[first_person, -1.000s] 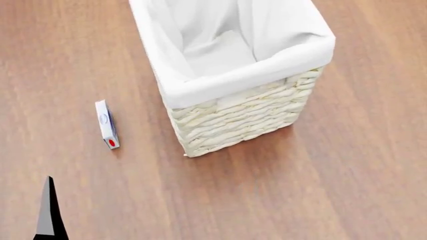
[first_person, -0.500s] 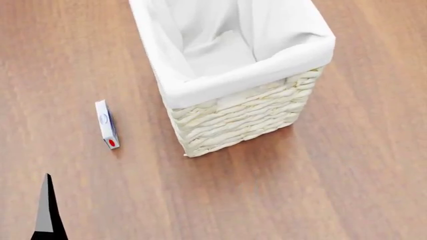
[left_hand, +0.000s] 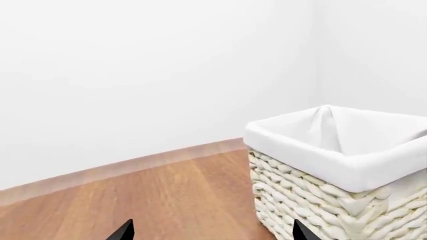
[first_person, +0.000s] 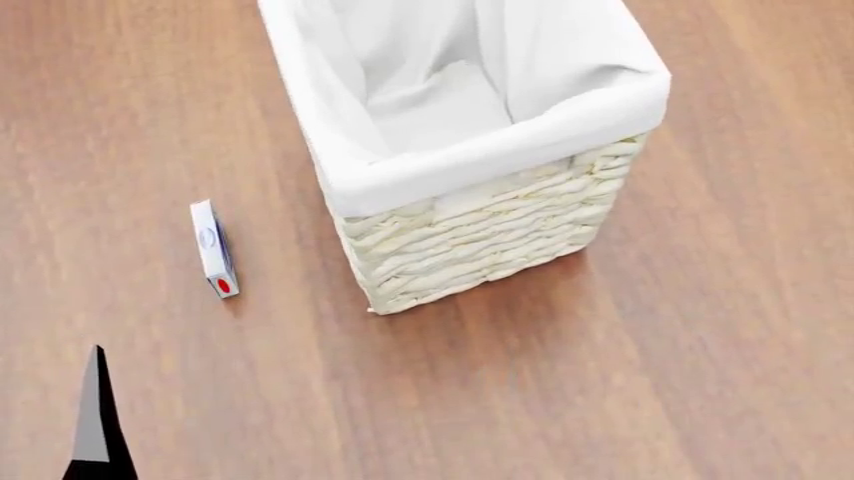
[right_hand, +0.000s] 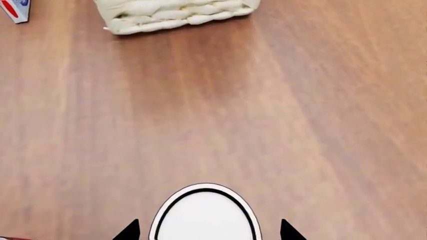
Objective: Pick up the alphabet soup and the cream cheese box, and put them in the basket.
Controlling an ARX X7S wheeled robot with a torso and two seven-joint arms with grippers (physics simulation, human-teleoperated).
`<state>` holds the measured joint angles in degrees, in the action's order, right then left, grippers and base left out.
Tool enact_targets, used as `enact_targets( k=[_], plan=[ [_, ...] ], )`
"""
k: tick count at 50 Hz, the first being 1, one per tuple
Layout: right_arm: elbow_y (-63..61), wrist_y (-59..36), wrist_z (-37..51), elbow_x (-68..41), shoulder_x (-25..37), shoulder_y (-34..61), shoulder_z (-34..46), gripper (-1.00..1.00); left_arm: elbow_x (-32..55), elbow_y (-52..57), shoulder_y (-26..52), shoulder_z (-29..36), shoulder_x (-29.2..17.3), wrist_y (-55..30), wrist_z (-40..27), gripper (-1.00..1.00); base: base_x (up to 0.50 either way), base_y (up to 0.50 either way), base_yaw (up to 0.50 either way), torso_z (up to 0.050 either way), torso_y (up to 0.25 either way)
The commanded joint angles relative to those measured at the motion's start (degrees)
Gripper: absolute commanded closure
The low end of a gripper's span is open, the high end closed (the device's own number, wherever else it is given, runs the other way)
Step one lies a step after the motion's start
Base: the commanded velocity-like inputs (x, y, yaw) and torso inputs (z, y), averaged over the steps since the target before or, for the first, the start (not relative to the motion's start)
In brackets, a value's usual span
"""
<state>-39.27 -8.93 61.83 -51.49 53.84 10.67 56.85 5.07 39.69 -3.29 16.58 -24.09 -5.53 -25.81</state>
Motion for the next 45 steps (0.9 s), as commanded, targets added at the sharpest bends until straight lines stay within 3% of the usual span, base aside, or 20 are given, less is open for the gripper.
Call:
enact_targets(
  k=[1, 45],
  plan=[
    [1.9, 0.3, -0.6, -0.2, -0.2, -0.2, -0.2, -1.0, -0.1, -0.1, 0.5, 0.4, 0.0, -0.4, -0.1, -1.0, 0.0, 0.0, 0.0, 0.0, 0.0],
    [10.2, 1.1, -4.7, 1.1, -4.0, -0.4, 0.6, -1.0, -0.7, -0.1, 1.5, 1.4, -0.1, -2.0, -0.7, -1.0, 0.0, 0.0, 0.0, 0.0, 0.0]
  ],
)
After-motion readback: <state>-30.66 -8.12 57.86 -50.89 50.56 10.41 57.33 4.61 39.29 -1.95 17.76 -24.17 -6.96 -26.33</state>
